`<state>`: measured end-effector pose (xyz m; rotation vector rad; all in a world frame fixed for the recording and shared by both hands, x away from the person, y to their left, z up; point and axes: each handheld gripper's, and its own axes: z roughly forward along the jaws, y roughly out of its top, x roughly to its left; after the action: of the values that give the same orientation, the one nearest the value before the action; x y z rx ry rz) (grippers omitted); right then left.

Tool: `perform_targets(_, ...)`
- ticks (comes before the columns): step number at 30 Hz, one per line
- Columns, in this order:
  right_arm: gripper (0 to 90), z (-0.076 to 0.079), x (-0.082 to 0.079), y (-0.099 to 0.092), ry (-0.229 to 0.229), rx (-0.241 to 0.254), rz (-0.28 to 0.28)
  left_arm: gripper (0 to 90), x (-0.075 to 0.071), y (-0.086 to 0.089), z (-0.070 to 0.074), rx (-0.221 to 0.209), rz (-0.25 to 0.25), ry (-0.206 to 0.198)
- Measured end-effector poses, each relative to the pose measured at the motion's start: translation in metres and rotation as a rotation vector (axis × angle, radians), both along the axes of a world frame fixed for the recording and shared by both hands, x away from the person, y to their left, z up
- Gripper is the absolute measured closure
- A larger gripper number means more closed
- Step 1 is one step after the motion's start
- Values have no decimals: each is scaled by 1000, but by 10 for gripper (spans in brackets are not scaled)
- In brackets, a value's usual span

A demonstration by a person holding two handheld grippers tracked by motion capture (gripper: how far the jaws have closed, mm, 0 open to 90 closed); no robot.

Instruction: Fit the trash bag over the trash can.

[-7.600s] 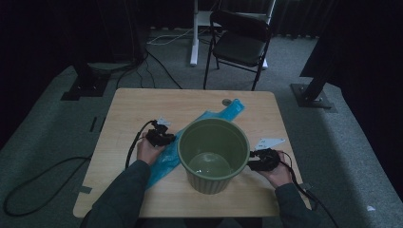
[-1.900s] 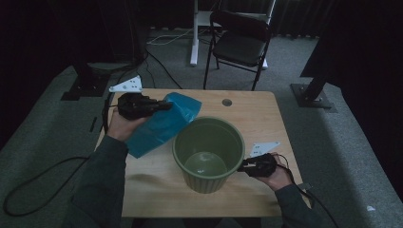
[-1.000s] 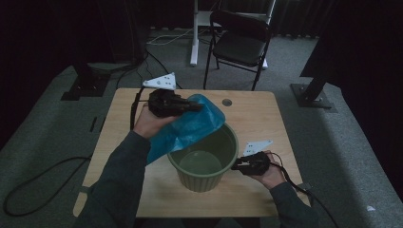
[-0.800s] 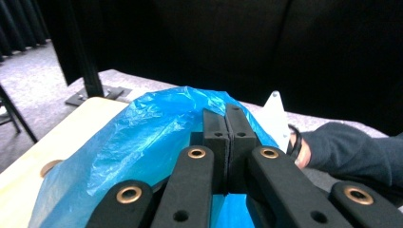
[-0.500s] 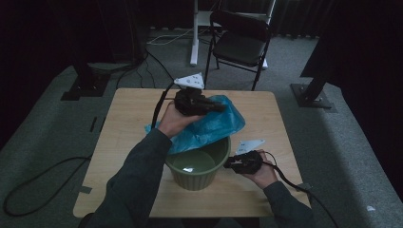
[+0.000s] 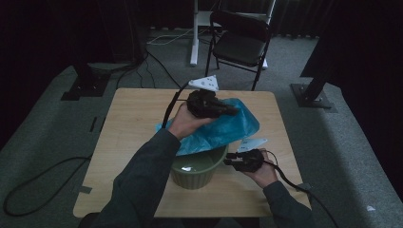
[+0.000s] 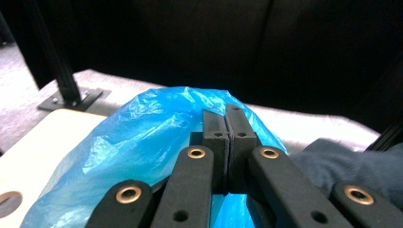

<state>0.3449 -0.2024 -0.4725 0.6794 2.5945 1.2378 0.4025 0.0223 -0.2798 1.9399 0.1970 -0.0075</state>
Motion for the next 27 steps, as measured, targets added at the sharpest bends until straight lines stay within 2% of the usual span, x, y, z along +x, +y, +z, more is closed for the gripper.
perform_targets(3, 699, 1, 1, -7, -2, 9, -23, 890, 3, 1, 4, -44, -9, 19)
perform_targets(6, 692, 3, 1, -11, -7, 19, -36, 890, 4, -6, 8, -52, -19, 21)
perform_targets(8, 691, 3, 1, -13, -11, 18, -37, 888, 2, -13, 11, -48, -23, 13)
perform_targets(11, 689, 2, 0, -16, -9, 9, -40, 887, 1, -21, 14, -61, -34, 23)
perform_targets(14, 689, 3, 0, -19, -14, 11, -42, 887, 0, -23, 14, -31, -33, 7)
perform_targets(18, 689, 4, -2, -28, -17, 19, -63, 887, 2, -13, 10, -22, -17, 14)
perform_targets(22, 689, 6, -3, -37, -25, 26, -89, 887, 0, 1, 4, 13, 1, 15)
perform_targets(27, 689, 9, -4, -43, -39, 36, -117, 887, -2, 21, -5, 30, 21, 29)
